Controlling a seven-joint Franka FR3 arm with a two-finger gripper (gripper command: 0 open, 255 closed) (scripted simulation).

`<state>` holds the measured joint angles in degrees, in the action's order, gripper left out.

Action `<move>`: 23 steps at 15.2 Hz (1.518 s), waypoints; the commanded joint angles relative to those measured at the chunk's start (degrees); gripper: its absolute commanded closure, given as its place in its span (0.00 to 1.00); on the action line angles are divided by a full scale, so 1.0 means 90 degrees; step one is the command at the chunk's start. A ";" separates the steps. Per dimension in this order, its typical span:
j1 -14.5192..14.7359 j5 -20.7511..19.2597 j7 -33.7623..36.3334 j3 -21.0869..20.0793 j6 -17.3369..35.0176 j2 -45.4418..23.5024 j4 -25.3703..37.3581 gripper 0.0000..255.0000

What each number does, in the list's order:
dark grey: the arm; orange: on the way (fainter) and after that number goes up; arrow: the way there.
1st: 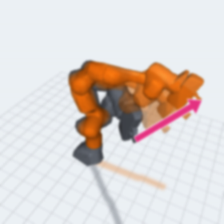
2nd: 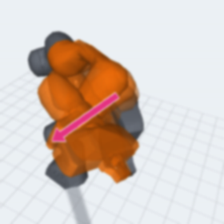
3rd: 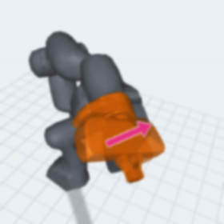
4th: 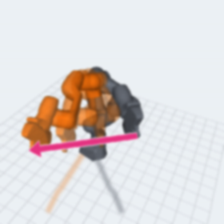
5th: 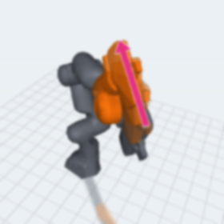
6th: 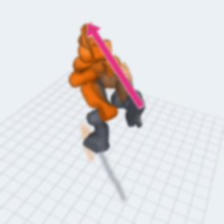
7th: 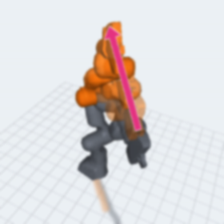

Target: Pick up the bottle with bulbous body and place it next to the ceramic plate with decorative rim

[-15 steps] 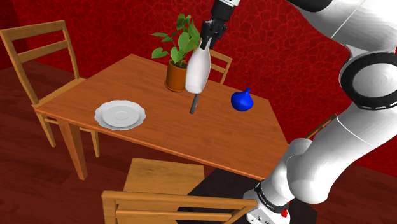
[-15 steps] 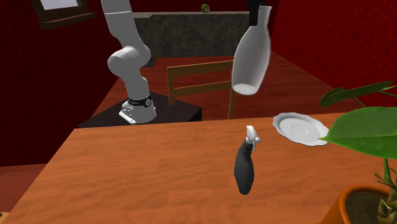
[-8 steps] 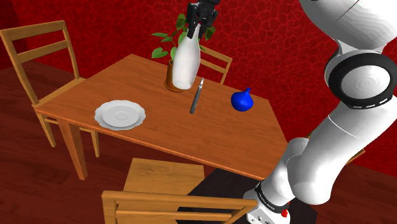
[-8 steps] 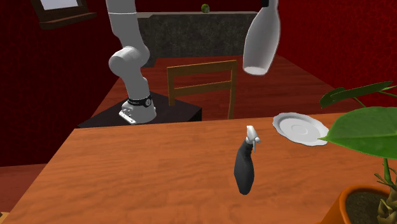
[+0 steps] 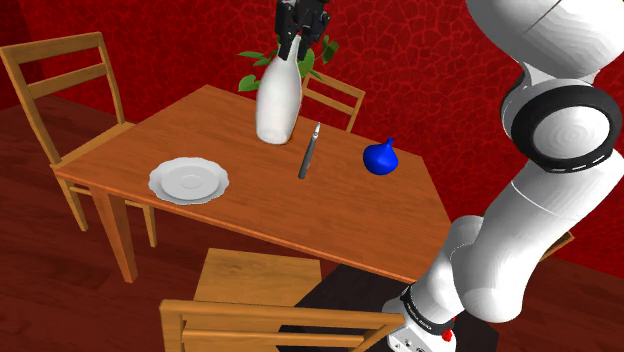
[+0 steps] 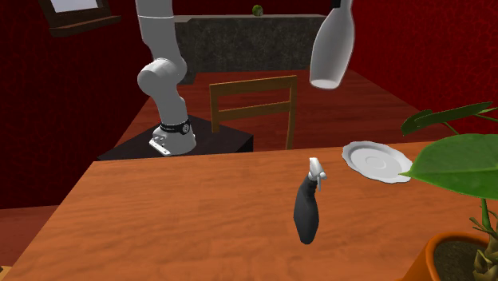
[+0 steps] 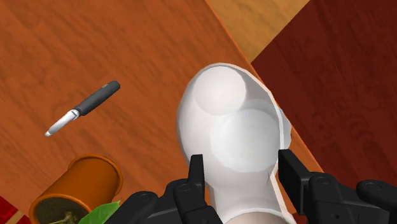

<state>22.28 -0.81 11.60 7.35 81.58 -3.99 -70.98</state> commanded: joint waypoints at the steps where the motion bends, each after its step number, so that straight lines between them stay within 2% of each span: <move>1: 0.0003 -0.0015 0.0003 -0.0001 0.0236 0.0123 -0.0351 1.00; 11: 0.0028 -0.0077 0.0063 -0.0023 0.1255 0.0573 -0.1818 1.00; 23: 0.0034 -0.0115 0.0110 -0.0030 0.2348 0.0832 -0.3168 1.00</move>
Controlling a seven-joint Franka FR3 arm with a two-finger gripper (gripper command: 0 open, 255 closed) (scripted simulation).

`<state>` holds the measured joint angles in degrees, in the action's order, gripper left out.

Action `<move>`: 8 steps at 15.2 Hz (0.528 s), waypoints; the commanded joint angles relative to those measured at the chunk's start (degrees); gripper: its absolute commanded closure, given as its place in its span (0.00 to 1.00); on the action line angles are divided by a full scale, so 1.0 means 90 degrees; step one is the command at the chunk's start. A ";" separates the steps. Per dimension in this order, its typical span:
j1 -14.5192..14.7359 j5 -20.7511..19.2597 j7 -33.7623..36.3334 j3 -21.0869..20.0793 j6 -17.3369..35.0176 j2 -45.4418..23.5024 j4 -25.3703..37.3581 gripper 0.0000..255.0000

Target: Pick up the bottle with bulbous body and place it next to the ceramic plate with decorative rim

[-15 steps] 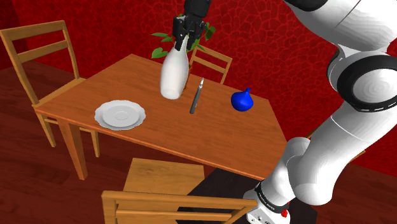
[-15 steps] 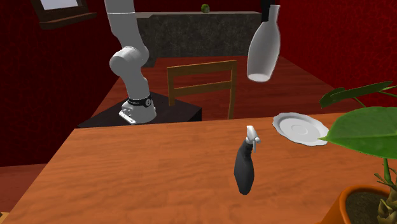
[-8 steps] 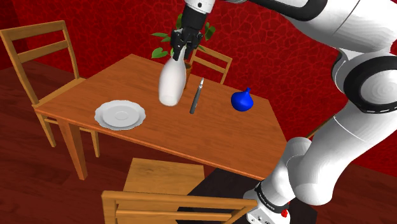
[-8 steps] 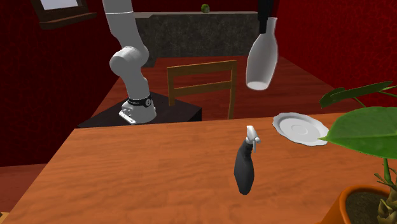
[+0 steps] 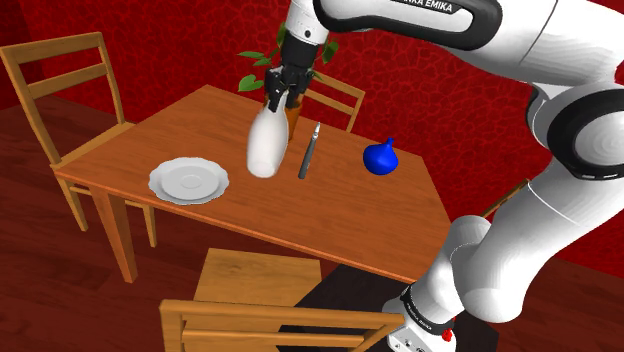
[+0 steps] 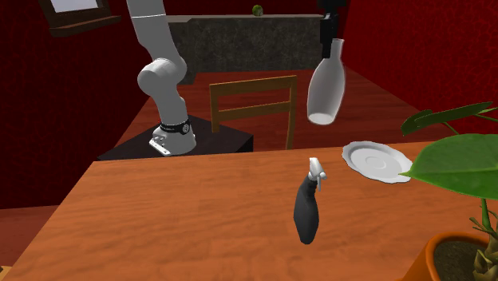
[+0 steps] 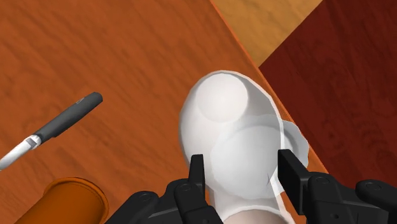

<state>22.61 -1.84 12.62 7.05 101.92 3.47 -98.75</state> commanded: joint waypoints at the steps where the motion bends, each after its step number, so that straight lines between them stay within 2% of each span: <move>1: -0.0003 -0.0002 0.0000 0.0003 0.0176 0.0014 -0.0181 1.00; 8: -0.0005 -0.0012 0.0017 0.0005 0.0780 0.0047 -0.0820 1.00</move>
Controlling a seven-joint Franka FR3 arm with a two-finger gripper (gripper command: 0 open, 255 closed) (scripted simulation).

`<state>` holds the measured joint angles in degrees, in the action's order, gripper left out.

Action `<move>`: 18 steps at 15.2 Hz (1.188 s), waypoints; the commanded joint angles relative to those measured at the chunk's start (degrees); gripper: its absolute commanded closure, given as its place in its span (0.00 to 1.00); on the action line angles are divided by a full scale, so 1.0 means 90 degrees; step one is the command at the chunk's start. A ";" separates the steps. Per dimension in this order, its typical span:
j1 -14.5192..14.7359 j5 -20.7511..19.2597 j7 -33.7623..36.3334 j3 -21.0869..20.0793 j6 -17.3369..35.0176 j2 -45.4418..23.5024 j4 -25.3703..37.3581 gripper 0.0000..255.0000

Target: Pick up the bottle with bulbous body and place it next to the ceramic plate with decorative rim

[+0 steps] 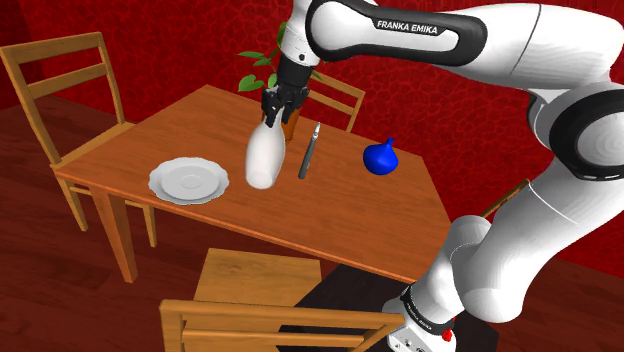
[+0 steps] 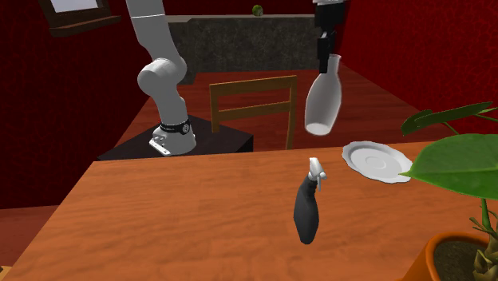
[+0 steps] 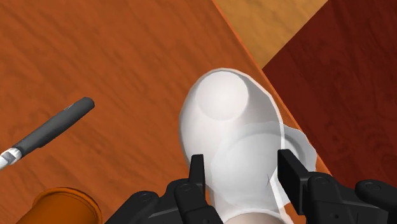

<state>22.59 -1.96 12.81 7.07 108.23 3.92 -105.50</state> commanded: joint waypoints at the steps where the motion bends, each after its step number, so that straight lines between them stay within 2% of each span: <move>1: -0.0003 0.0000 -0.0002 0.0004 0.0165 -0.0003 -0.0154 1.00; 18: -0.0014 0.0010 0.0013 0.0019 0.1597 -0.0230 -0.1361 1.00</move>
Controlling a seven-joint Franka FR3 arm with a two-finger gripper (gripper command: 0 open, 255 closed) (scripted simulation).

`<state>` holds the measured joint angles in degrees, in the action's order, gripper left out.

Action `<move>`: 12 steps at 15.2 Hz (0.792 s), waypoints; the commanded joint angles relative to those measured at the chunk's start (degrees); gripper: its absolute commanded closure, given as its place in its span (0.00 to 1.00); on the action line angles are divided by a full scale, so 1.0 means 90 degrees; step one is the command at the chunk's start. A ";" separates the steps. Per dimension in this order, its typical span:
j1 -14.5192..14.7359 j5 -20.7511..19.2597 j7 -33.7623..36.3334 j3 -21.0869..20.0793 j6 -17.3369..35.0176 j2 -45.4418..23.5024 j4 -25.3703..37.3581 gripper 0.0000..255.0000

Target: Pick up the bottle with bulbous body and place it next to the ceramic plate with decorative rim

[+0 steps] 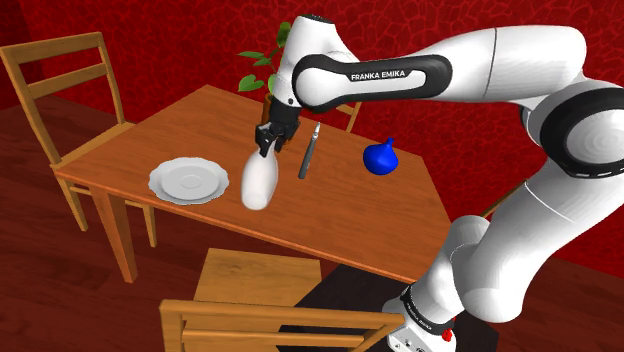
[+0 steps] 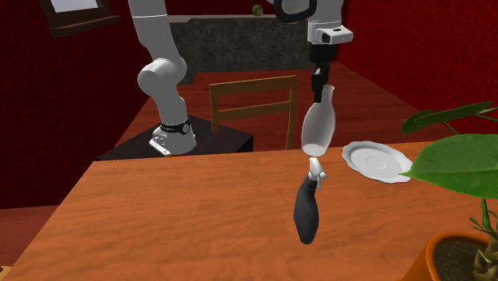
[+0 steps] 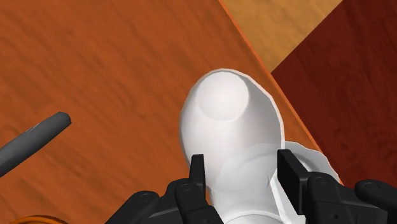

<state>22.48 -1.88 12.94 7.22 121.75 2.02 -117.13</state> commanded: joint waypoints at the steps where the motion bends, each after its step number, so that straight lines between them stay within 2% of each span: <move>1: -0.0002 0.0004 -0.0003 0.0003 0.0178 -0.0044 -0.0127 1.00; 6: -0.0006 0.0017 -0.0006 0.0007 0.0556 -0.0174 -0.0376 1.00; 12: -0.0006 0.0017 -0.0006 0.0007 0.0556 -0.0176 -0.0374 1.00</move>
<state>22.43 -1.73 12.89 7.29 126.73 0.43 -120.51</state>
